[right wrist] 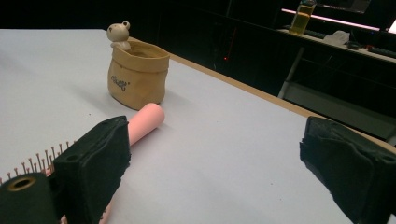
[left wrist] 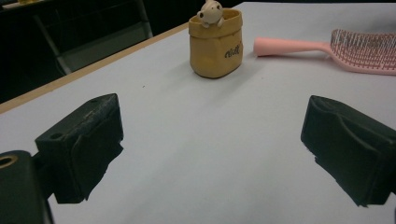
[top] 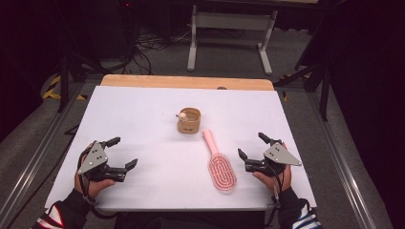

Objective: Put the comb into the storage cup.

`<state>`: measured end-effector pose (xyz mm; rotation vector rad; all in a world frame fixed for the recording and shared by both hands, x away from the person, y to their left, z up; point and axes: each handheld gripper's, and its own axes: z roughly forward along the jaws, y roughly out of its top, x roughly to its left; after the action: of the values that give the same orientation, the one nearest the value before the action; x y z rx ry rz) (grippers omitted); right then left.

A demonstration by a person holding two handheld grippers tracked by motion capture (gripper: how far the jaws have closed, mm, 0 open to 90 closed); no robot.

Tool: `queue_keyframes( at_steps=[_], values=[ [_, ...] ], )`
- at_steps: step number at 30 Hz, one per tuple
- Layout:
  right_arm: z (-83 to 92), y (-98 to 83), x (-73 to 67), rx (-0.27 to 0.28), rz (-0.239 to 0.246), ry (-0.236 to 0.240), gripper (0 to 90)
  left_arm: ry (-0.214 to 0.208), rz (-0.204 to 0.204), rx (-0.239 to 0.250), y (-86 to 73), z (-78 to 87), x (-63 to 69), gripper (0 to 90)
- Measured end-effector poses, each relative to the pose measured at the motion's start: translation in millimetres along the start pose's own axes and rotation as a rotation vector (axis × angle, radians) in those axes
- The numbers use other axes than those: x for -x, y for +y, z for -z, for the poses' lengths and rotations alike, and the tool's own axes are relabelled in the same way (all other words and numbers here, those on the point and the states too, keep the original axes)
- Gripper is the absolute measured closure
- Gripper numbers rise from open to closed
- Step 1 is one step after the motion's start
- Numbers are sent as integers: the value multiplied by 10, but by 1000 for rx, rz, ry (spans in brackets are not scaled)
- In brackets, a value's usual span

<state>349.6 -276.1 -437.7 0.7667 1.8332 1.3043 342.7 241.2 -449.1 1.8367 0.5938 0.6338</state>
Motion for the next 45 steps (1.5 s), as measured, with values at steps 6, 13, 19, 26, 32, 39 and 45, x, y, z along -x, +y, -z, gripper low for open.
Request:
queue_keyframes(
  at_steps=[6, 13, 19, 26, 32, 39, 45],
  values=[
    [26, -4, -12, -4, 10, -8, 94, -9, -6, -13, 5, -53, 4, 69],
    [6, -33, 8, -19, 0, -6, 126, -19, 8, -13, 2, -79, -10, 76],
    [-29, -39, 39, -31, -21, 7, 167, -30, 2, -16, -13, -98, 3, 77],
    [-82, -5, 38, -36, 12, 29, 351, -43, 9, -26, -37, -65, 4, 86],
    [-161, 66, 82, -40, 27, 74, 606, -33, -5, -39, -50, -32, 4, 86],
    [-345, 193, 99, -60, 52, 197, 846, -21, 5, -50, -80, 15, 3, 89],
    [-571, 308, 37, -104, 102, 318, 900, -20, 7, -51, -87, 13, -5, 88]
  ],
)
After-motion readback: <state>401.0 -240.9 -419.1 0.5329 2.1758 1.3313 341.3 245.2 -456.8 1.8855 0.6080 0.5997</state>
